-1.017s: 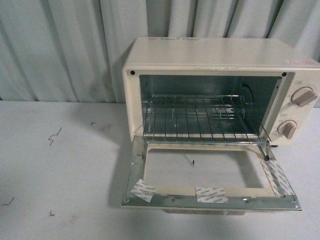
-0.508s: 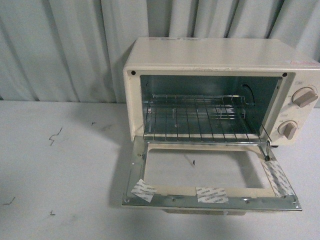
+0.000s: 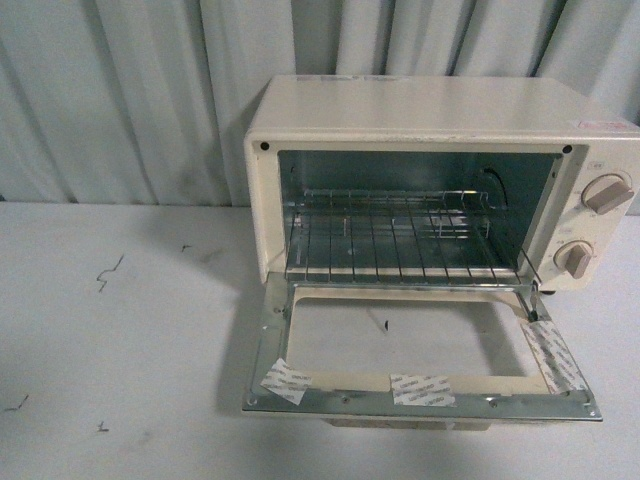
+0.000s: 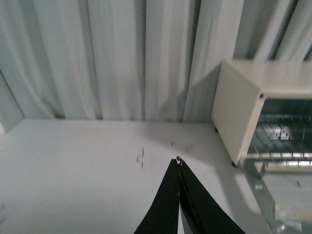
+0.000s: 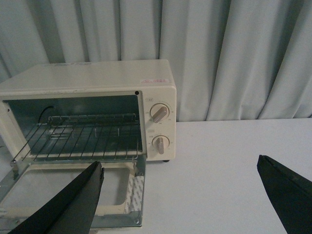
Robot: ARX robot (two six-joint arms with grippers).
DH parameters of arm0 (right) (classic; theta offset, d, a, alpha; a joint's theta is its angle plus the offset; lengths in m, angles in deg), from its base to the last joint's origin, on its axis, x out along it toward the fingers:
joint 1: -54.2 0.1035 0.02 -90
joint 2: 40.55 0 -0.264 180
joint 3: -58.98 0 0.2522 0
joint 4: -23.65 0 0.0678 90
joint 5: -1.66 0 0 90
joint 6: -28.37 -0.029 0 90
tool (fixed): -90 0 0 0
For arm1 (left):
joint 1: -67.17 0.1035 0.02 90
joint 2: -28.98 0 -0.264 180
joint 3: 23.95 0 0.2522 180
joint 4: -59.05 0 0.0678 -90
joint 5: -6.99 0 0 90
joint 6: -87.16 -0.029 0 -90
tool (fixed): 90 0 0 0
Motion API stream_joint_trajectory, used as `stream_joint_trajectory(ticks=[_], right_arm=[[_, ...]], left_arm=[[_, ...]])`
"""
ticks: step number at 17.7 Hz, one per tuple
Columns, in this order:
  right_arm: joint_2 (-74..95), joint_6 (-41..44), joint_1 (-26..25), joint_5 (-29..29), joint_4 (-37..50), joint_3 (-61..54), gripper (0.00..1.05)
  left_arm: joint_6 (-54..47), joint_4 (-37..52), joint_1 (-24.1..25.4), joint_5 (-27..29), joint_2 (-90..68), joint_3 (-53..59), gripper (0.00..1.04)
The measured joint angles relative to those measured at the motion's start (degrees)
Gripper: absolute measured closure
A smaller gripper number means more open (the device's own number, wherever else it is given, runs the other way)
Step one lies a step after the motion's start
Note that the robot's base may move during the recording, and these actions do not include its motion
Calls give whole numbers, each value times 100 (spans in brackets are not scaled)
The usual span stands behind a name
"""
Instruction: Open oven
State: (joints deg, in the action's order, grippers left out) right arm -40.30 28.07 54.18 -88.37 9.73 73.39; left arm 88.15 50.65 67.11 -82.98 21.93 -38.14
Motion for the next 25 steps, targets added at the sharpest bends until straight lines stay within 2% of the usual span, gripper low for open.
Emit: stream_joint_trajectory(ticks=[1,15,16,17,23,24,25], right_arm=[[0,0,0,4,-4,0,6],[0,-2,0,0,-4,0,6],[0,-2,0,2,-4,0,6],[0,-2,0,2,-4,0,6],[-2,-2,0,0,-4,0,6],[0,-2,0,2,-4,0,6],[0,0,0,2,-4,0,6]], left_arm=[[0,-597,0,0,647,7,103],[0,-555,2,-2,662,9,103],[0,-555,2,-2,662,9,97],[0,-555,2,-2,662,9,86],[0,-555,2,0,662,9,10],[-2,-555,2,-2,662,9,5],[-2,-555,2,0,662,9,7]])
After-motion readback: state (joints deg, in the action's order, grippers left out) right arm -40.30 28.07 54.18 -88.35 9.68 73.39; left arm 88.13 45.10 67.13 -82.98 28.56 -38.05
